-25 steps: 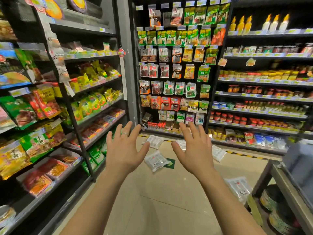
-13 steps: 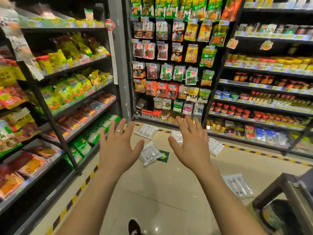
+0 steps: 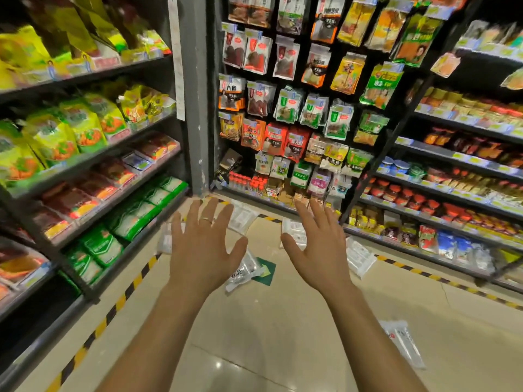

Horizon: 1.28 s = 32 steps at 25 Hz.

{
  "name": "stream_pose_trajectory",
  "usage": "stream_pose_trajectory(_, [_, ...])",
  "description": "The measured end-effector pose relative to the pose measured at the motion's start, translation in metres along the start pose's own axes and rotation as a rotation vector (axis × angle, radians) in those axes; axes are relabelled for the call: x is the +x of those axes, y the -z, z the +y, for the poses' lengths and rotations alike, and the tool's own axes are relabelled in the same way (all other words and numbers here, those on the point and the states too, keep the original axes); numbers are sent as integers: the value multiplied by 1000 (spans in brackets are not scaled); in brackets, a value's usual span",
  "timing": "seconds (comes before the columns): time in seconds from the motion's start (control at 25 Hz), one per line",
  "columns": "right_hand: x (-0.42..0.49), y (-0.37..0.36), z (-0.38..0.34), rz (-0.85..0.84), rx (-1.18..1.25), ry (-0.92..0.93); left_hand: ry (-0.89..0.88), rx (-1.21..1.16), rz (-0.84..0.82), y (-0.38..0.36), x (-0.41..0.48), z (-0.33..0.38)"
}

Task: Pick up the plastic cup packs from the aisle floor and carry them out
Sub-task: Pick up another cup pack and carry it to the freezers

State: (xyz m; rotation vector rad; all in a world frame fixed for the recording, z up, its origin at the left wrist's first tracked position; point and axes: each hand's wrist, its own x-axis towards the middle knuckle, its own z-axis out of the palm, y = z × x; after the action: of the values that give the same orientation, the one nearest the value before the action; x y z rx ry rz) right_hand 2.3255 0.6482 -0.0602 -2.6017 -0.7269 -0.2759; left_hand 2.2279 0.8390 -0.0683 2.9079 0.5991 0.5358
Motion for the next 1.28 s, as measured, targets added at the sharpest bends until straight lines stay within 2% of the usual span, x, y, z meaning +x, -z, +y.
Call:
stream_pose_trajectory(0.12, [46,-28,14,-11,-21,-4,26,-52,-55,-32,34,-10])
stream_pose_trajectory(0.36, [133,-97,39,-119,22,45,197,-105,-147,-101,88,-37])
stream_pose_trajectory(0.48, [172,-136,65,-144,76,36,272,-84,-154,-139,115,-42])
stream_pose_trajectory(0.6, [227,-189,101,-244,123,48,363,-42,-177,-194,156,-41])
stream_pose_trajectory(0.88, [394,-337,196,-482,205,161,610,22,-275,-363,296,-23])
stream_pose_trajectory(1.0, [446,-417,239,-557,198,179,699,-26,-305,-448,348,-29])
stream_pose_trajectory(1.12, [461,-508,279,-625,190,142,762,-151,-278,-540,361,-40])
stream_pose_trajectory(1.2, [454,-580,303,-670,181,132,766,-150,-266,-614,351,-54])
stream_pose_trajectory(1.28, [442,-656,324,-695,156,132,784,-98,-341,-689,339,-74])
